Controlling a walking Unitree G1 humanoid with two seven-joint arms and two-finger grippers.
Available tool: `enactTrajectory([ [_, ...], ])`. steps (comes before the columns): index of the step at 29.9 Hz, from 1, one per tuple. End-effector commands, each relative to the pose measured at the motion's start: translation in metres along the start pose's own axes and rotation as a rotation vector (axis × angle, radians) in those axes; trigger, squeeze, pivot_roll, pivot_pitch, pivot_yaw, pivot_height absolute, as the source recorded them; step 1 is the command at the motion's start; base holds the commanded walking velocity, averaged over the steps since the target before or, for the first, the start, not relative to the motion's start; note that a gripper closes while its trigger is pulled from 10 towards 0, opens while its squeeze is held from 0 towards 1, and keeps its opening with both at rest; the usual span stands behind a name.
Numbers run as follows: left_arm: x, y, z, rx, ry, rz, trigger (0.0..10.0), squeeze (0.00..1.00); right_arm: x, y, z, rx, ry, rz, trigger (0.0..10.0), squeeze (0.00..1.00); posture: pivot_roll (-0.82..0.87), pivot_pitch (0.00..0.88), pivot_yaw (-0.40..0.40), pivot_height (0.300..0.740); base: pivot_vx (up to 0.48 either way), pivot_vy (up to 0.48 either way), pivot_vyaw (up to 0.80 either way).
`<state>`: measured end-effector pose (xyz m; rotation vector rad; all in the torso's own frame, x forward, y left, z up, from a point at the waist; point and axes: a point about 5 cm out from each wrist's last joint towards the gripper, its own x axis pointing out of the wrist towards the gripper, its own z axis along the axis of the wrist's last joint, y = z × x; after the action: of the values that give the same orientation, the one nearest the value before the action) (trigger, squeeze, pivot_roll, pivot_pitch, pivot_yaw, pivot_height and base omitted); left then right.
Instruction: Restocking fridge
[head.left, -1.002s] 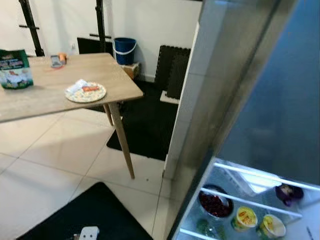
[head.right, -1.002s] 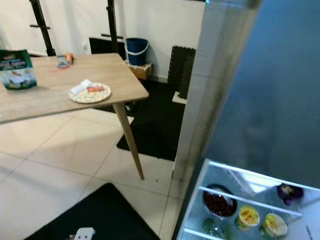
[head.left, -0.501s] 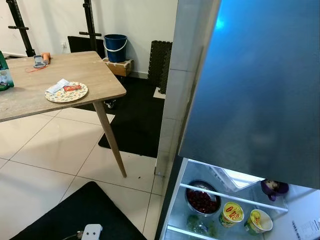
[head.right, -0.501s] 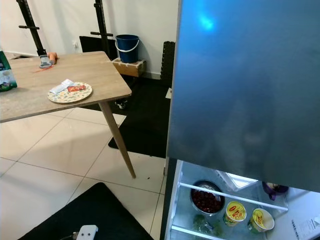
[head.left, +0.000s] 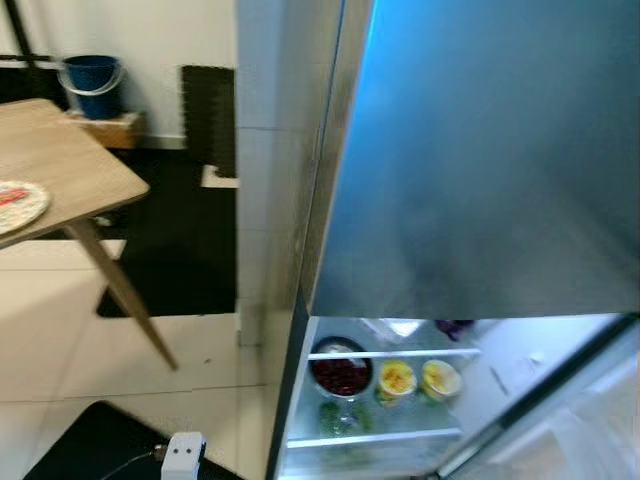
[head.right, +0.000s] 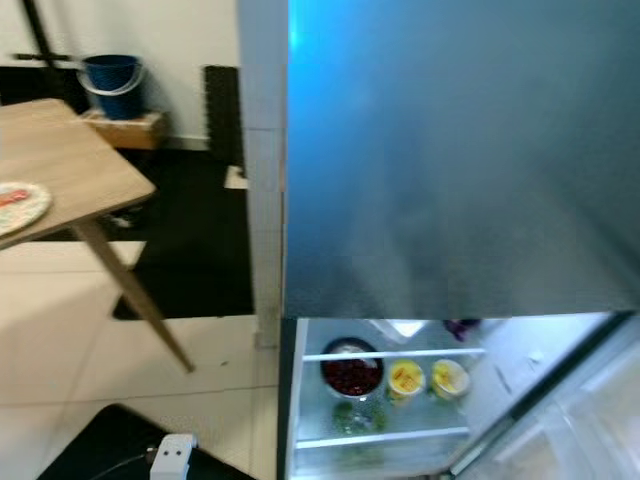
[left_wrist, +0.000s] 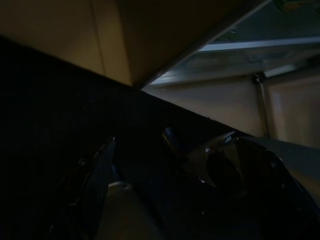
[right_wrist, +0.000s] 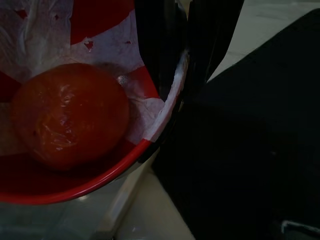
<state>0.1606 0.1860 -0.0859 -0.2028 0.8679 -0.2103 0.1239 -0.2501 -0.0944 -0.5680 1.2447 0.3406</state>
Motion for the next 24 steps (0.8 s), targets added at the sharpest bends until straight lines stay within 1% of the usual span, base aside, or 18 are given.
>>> enactTrajectory([
  [1, -0.002, 0.000, -0.007, 0.012, 0.025, -0.002, 10.0, 0.00, 0.000, -0.006, 0.006, 0.012, -0.029, -0.024, 10.0, 0.00, -0.09, 0.004, -0.068, 0.740, 0.000, -0.352, 0.00],
  [4, -0.003, -0.001, -0.009, 0.006, 0.028, -0.005, 10.0, 0.00, 0.000, -0.005, 0.007, 0.006, -0.034, -0.019, 10.0, 0.00, -0.09, 0.004, -0.068, 0.740, 0.000, -0.467, 0.00],
  [12, -0.003, 0.001, -0.010, -0.008, 0.024, 0.011, 10.0, 0.00, 0.000, -0.005, 0.013, -0.034, -0.059, -0.010, 10.0, 0.00, -0.09, 0.004, -0.068, 0.740, 0.000, 0.000, 0.00],
  [17, -0.003, 0.000, -0.009, -0.013, 0.020, 0.000, 10.0, 0.00, 0.000, -0.009, 0.024, -0.046, -0.091, -0.014, 10.0, 0.00, -0.09, 0.007, -0.070, 0.740, 0.000, 0.000, 0.00],
  [18, -0.002, -0.002, -0.009, -0.015, 0.018, -0.012, 10.0, 0.00, 0.000, -0.010, 0.027, -0.061, -0.102, -0.015, 10.0, 0.00, -0.09, 0.007, -0.070, 0.740, 0.000, 0.000, 0.00],
  [19, -0.001, -0.004, -0.007, -0.003, 0.011, -0.028, 10.0, 0.00, -0.001, -0.011, 0.032, -0.101, -0.114, -0.016, 10.0, 0.00, -0.09, 0.009, -0.070, 0.740, 0.000, 0.000, 0.00],
  [20, -0.001, -0.004, -0.007, -0.003, 0.011, -0.028, 10.0, 0.00, -0.001, -0.011, 0.032, -0.101, -0.114, -0.016, 10.0, 0.00, -0.09, 0.009, -0.070, 0.740, 0.000, 0.000, 0.00],
  [22, 0.002, -0.008, 0.003, 0.017, -0.027, -0.062, 10.0, 0.00, -0.002, -0.014, 0.050, -0.181, -0.170, -0.011, 10.0, 0.00, -0.09, 0.010, -0.070, 0.740, 0.000, 0.000, 0.00],
  [24, 0.004, -0.010, 0.011, 0.037, -0.057, -0.096, 10.0, 0.00, -0.003, -0.016, 0.065, -0.227, -0.216, -0.001, 10.0, 0.00, -0.09, 0.010, -0.071, 0.740, 0.000, 0.000, 0.00],
])
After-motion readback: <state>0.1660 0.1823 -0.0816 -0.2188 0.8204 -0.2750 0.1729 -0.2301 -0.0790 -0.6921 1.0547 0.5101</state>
